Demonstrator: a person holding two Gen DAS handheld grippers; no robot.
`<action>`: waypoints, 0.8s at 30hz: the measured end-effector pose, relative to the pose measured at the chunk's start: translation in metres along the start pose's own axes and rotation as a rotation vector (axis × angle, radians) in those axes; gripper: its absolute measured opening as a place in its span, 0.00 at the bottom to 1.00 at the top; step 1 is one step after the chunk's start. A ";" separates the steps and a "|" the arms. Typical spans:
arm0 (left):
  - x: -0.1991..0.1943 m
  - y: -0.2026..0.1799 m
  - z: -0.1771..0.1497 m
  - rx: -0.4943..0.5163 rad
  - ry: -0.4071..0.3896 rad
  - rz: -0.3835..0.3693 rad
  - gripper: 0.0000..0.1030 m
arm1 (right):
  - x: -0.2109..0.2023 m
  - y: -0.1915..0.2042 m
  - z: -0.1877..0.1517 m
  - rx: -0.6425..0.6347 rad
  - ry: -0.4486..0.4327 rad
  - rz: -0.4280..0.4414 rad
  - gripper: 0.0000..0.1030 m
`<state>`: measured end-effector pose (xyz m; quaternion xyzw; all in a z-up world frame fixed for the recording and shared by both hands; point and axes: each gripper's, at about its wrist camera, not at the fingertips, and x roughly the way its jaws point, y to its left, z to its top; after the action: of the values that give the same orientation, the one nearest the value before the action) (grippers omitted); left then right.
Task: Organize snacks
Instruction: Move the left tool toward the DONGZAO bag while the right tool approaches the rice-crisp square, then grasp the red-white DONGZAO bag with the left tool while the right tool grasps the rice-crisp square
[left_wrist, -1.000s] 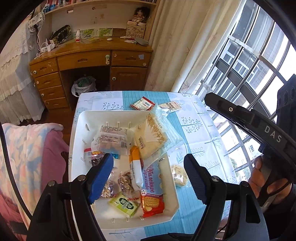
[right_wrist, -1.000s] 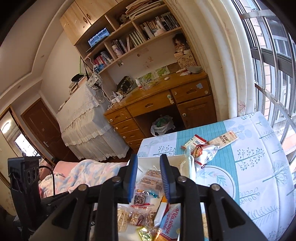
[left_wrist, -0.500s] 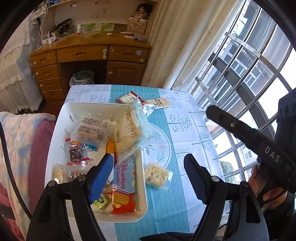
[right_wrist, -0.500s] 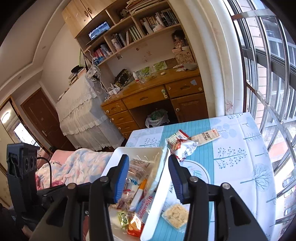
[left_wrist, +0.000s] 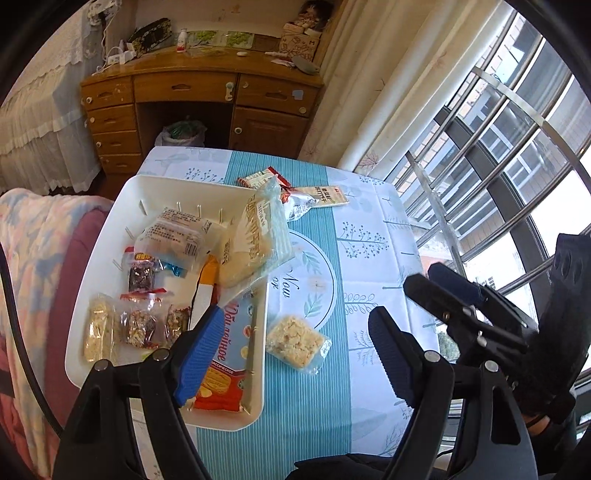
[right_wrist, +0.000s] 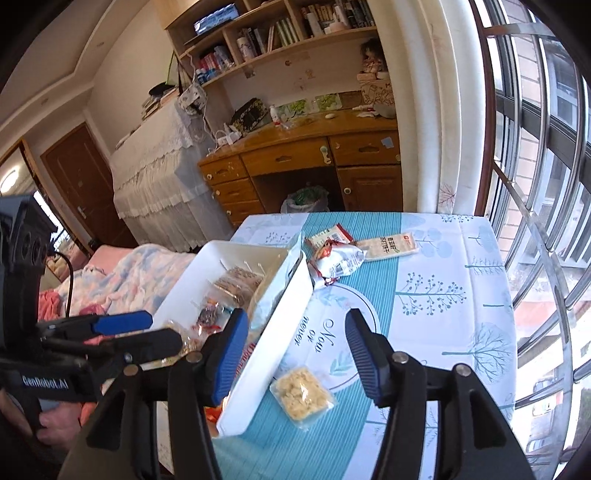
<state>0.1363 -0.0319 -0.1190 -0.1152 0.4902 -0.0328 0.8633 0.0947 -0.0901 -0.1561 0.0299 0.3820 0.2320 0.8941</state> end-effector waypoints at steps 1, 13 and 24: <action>0.001 0.000 -0.001 -0.009 0.003 0.004 0.77 | 0.001 -0.001 -0.003 -0.011 0.009 0.004 0.54; 0.018 -0.009 0.005 -0.038 0.083 0.046 0.77 | 0.017 -0.006 -0.041 -0.128 0.108 0.004 0.63; 0.040 -0.033 0.056 0.089 0.154 0.103 0.77 | 0.036 -0.013 -0.066 -0.209 0.181 0.012 0.68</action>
<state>0.2065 -0.0611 -0.1172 -0.0486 0.5586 -0.0191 0.8278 0.0760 -0.0943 -0.2300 -0.0823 0.4347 0.2777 0.8527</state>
